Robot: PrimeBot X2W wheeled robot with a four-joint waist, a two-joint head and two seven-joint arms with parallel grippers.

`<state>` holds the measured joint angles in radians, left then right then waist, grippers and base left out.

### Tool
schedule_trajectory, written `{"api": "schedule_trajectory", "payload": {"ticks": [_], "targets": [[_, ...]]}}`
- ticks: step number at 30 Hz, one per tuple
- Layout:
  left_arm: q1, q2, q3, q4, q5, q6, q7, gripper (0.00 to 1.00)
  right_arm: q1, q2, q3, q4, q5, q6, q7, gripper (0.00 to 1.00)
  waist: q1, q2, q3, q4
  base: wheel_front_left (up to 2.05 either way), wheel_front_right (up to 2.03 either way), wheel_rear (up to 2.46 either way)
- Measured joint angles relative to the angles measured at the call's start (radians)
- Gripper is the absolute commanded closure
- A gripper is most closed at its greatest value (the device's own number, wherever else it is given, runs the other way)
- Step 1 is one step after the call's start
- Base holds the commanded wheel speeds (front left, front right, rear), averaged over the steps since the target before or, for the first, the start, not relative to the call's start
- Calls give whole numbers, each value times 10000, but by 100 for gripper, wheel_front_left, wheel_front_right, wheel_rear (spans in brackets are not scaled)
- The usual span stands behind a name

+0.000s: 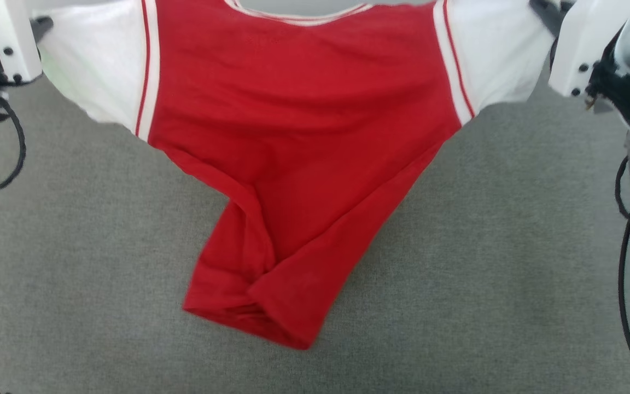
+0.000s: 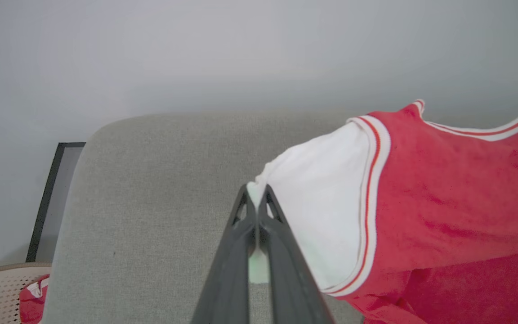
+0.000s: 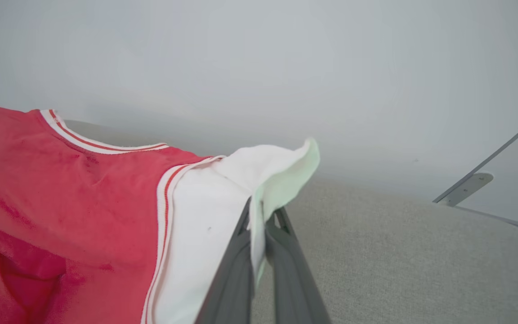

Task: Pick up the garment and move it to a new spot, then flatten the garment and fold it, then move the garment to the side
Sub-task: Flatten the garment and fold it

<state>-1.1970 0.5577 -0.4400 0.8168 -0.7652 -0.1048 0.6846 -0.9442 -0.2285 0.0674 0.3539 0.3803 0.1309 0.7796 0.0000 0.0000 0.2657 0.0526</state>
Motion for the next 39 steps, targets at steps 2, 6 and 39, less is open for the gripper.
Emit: {"api": "schedule_trajectory", "payload": {"ticks": [2, 6, 39], "targets": [[-155, 13, -2, -82, 31, 54, -8, 100, -193, -15, -23, 21, -6, 0, -151, 100, 0, 0, -259, -37, 0, 0, 0], [-552, 77, -25, -261, 174, 132, -100, 100, -598, 56, -36, 174, 77, 0, -462, 100, 0, 0, -831, -118, 0, 0, 0], [-4259, -439, -412, 504, 1373, -190, -5793, 100, -5744, 370, 823, 5026, -2011, 0, -7515, 100, 0, 0, 215, -538, 0, 0, 0]]}}
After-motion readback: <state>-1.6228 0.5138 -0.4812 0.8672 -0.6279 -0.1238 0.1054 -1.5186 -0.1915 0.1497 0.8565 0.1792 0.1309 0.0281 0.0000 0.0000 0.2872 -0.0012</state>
